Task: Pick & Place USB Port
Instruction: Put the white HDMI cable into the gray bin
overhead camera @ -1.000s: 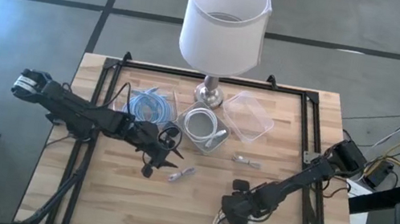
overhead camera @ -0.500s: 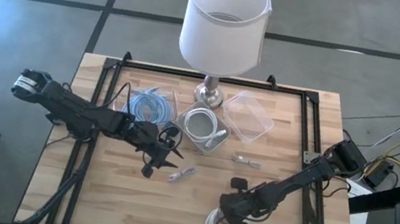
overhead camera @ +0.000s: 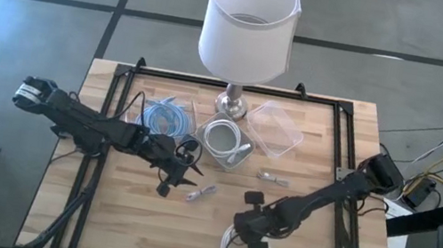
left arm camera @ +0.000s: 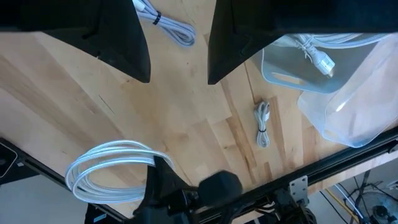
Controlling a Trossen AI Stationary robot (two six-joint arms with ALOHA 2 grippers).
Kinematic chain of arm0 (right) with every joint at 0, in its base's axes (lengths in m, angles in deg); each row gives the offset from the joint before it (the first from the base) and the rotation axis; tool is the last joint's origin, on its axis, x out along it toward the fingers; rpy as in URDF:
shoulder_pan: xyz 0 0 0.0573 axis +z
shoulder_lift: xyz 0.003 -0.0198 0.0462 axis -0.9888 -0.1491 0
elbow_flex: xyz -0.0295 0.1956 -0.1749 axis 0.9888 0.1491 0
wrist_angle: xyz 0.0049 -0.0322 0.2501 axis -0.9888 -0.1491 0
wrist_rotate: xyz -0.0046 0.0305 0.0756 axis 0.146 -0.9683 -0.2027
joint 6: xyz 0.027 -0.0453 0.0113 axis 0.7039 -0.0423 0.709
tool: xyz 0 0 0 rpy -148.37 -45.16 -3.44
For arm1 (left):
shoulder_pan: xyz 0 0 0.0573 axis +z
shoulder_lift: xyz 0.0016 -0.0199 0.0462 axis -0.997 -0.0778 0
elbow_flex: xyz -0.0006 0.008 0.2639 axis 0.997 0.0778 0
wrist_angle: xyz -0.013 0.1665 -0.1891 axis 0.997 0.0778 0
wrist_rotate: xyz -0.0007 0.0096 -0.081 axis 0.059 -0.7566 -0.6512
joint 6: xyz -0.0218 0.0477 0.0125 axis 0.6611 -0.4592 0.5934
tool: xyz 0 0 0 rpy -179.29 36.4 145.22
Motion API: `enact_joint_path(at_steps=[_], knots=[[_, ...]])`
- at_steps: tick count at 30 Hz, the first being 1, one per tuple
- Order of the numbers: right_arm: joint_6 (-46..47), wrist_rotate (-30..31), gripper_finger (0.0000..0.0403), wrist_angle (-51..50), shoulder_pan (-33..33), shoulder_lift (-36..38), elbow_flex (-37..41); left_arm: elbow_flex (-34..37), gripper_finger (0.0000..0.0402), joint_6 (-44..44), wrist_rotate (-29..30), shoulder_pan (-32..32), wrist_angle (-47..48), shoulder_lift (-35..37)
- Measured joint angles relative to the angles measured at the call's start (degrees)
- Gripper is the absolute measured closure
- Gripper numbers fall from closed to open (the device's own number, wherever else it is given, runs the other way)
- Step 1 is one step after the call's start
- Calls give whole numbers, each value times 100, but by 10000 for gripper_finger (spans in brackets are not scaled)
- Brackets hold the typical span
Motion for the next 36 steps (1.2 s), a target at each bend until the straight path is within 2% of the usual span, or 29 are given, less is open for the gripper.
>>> enact_joint_path(at_steps=[6,14,23,32,36], knots=[[-455,302,385,-899,-200,12,-660,0,239,228,0,-2,0,0],[-1101,1379,384,-1766,-587,12,-1281,0,239,311,-2,-15,2,68],[-2304,2097,383,-1788,-1298,14,-1748,0,239,331,-2,-17,195,567],[-3009,2100,383,-1677,-2146,23,-2160,0,239,517,-4,-17,1102,892],[-3386,2097,383,-1260,-2482,23,-2180,0,239,514,-3,-17,1266,882]])
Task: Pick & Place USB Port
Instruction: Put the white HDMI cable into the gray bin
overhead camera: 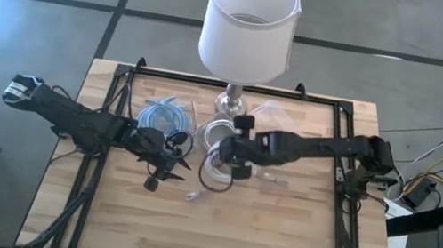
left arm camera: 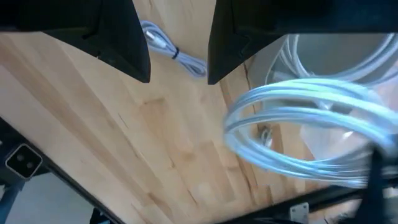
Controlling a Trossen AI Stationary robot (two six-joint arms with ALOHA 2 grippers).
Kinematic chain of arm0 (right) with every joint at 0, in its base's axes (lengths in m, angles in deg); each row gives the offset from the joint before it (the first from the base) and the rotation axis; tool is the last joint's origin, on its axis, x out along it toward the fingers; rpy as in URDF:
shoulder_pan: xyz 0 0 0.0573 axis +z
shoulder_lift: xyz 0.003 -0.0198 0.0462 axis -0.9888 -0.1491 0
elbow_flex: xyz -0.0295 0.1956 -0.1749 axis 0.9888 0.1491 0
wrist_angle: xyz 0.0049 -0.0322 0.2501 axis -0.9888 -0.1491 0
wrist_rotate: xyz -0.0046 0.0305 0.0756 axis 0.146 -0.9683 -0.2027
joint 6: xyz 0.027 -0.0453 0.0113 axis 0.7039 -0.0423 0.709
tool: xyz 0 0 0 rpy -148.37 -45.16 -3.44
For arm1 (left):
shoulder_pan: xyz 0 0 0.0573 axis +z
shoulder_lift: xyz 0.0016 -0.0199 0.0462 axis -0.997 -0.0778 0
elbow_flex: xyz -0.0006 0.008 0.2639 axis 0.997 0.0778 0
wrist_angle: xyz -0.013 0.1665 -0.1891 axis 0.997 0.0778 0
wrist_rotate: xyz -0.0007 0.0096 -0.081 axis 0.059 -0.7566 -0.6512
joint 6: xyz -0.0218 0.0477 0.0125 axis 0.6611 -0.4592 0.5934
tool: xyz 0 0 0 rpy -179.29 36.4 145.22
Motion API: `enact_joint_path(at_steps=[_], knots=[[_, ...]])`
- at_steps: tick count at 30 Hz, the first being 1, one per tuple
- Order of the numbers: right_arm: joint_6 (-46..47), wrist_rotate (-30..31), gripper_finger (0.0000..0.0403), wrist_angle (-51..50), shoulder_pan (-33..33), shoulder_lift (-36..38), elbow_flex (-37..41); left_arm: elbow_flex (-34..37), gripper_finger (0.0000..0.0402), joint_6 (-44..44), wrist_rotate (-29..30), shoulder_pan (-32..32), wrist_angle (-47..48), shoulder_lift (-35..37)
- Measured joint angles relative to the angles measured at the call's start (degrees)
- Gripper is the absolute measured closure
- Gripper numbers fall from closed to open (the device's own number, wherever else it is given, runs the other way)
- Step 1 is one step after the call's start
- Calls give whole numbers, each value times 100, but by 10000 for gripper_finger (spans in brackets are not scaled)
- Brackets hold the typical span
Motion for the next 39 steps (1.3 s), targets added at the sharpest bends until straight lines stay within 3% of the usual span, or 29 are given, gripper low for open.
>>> enact_joint_path(at_steps=[9,16,28,39], knots=[[-538,-4,383,1041,-638,-79,14,2,239,-3,-1,-4,57,1],[-538,-11,383,1177,-1016,-469,44,6,239,-28,1,-4,54,1],[-701,-15,383,1107,-1075,-1105,39,219,239,-9,1,-2,61,8],[-717,287,383,1010,-1099,-1199,44,398,239,306,21,2,-44,8]])
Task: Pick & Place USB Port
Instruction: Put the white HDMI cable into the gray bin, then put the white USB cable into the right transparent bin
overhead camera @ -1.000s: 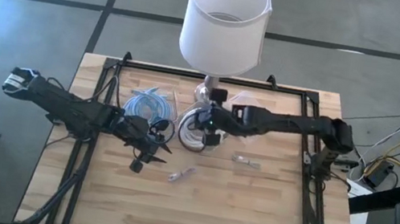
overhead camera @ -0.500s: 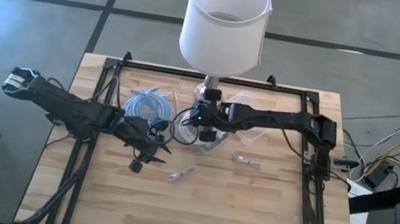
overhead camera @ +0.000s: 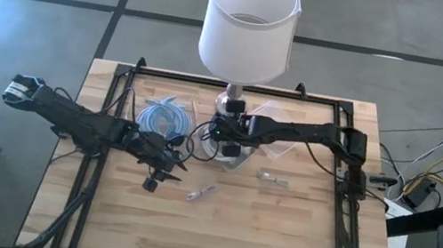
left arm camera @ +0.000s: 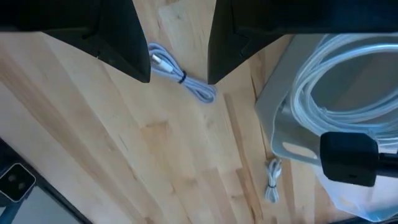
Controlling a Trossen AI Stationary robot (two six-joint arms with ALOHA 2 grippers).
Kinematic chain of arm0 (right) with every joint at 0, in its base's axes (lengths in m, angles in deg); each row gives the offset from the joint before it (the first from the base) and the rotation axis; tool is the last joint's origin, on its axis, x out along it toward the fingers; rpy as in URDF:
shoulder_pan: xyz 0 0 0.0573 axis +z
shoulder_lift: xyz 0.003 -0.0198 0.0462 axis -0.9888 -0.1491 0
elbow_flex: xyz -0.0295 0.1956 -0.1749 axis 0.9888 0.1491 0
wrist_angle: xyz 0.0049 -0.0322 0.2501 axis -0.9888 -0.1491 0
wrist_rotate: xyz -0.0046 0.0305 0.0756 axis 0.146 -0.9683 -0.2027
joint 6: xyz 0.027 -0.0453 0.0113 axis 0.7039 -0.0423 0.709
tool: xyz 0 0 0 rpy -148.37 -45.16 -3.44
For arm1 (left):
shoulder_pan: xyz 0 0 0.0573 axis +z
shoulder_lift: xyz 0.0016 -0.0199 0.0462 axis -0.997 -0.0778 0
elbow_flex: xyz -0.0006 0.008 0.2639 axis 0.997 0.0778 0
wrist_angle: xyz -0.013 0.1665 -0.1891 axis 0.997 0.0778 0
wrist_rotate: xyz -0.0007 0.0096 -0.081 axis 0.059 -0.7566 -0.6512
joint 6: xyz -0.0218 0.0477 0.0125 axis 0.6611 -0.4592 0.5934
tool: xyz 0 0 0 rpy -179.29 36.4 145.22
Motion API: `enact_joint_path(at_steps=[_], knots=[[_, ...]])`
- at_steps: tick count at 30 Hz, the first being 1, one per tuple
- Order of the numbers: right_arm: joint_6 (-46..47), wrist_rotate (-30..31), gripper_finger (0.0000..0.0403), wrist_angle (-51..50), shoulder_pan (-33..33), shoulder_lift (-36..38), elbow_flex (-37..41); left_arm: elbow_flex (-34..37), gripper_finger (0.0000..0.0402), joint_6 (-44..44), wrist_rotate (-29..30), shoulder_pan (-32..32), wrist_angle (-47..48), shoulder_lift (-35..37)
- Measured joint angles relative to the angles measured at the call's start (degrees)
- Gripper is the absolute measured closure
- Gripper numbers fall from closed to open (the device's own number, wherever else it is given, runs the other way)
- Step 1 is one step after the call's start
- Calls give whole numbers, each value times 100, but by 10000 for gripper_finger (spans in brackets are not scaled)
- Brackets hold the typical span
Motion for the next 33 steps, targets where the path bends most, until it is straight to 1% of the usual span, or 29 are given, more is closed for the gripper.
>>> enact_joint_path(at_steps=[4,8,16,21,26,33], knots=[[66,42,382,7,-8,13,-4,0,239,4,2,0,-110,0],[193,481,364,-38,-5,8,-4,0,239,9,4,-2,-110,0],[350,456,307,-137,5,8,-4,0,239,10,4,-2,-109,0],[359,443,279,-136,6,8,-4,0,239,11,4,-2,-109,0],[359,442,264,-137,100,8,-4,0,239,10,4,-3,-108,0],[358,433,256,-150,404,68,-4,0,239,9,4,-7,-107,0]])
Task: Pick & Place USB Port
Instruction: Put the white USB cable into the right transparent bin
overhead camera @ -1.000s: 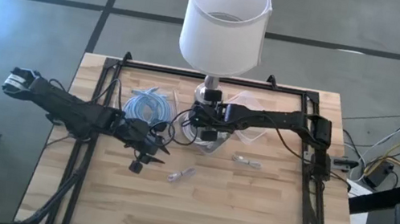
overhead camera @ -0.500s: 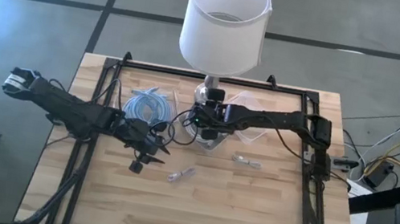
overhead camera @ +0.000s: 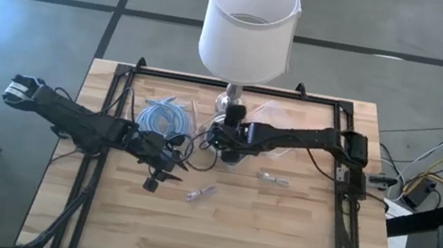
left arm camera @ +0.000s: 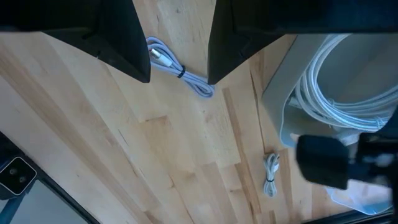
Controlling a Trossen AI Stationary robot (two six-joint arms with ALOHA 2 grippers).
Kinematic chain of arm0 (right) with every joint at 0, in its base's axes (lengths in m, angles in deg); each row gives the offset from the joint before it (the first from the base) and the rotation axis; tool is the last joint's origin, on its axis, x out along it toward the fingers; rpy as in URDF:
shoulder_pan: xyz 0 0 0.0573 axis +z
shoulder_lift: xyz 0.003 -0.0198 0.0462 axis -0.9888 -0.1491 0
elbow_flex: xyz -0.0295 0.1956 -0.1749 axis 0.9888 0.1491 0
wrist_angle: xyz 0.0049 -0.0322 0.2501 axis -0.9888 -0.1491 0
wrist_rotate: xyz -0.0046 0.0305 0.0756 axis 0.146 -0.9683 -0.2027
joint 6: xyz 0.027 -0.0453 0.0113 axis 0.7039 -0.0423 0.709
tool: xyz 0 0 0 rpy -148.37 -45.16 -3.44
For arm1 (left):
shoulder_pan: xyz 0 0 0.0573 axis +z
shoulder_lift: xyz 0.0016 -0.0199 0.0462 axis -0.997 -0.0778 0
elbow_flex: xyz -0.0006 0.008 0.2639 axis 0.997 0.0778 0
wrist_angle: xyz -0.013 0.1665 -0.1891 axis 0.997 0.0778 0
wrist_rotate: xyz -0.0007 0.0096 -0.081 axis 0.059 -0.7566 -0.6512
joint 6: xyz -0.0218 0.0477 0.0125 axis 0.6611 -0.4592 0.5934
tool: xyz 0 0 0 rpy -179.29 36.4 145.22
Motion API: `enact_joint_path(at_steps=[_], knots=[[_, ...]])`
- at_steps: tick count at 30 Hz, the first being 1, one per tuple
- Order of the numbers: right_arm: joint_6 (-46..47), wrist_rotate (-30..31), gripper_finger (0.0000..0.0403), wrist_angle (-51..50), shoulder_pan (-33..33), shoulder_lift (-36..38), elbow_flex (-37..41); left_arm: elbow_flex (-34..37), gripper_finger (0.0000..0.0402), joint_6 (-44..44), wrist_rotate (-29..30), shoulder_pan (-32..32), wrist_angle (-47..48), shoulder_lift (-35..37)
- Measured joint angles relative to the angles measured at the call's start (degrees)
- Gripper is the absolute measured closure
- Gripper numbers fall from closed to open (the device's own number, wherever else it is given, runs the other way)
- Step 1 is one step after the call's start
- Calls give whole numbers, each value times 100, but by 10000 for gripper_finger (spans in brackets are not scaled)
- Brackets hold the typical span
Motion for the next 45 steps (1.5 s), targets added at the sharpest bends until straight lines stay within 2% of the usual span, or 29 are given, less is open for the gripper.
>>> enact_joint_path(at_steps=[8,12,19,25,28,34,45], knots=[[193,-59,264,-457,374,235,0,0,239,55,2,0,-2,0],[727,-73,268,-886,432,391,0,0,239,62,2,2,-39,-2],[1787,-787,282,-1608,430,672,2,0,239,103,1,5,-34,-2],[2350,-835,289,-2311,515,736,2,0,239,112,2,7,-23,-2],[2673,-1224,288,-2730,530,736,2,0,239,131,2,7,-24,-2],[2840,-2493,280,-2833,567,734,91,0,239,131,2,4,-22,-2],[3087,-3053,280,-2840,692,734,768,0,239,131,0,4,-22,-2]])
